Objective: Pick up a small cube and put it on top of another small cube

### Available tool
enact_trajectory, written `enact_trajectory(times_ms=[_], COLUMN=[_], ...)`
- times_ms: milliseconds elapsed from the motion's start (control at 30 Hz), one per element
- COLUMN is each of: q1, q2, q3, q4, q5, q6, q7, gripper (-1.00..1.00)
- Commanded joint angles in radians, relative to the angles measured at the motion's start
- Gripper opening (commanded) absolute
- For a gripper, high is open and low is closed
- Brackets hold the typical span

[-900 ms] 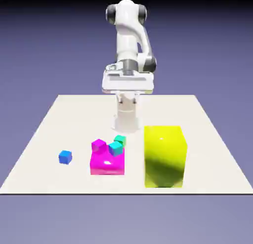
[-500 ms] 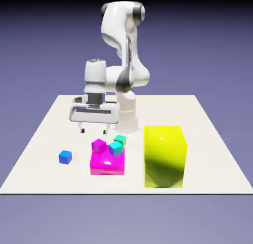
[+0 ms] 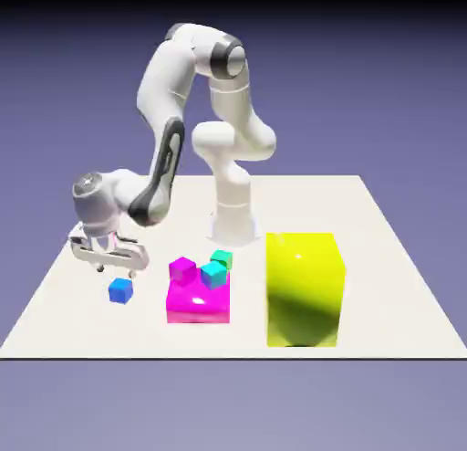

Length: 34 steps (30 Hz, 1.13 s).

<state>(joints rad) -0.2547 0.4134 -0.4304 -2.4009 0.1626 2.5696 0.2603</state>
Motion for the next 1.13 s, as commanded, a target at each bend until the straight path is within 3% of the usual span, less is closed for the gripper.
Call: enact_trajectory(times_ms=[0,33,67,267,733,800,967,1000,1100], q1=[-0.018,-0.031,-0.031,0.055,0.135,0.137,0.136,0.136,0.136], q2=[0.036,0.062,0.063,-0.119,-0.626,-0.636,-0.496,-0.496,-0.552], q3=[0.022,0.037,0.037,-0.061,0.177,0.182,0.177,0.177,0.179], q4=[0.0,0.001,0.001,-0.005,-0.195,-0.198,-0.278,-0.278,-0.246], q5=[0.023,0.04,0.04,-0.072,-0.238,-0.242,-0.213,-0.213,-0.224], q6=[0.034,0.059,0.059,-0.109,-0.401,-0.407,-0.19,-0.19,-0.277], q7=[-0.016,-0.027,-0.027,0.055,0.516,0.525,0.5,0.5,0.51], gripper=[0.0,0.0,-1.0,-1.0,-1.0,-1.0,-1.0,1.0,1.0])
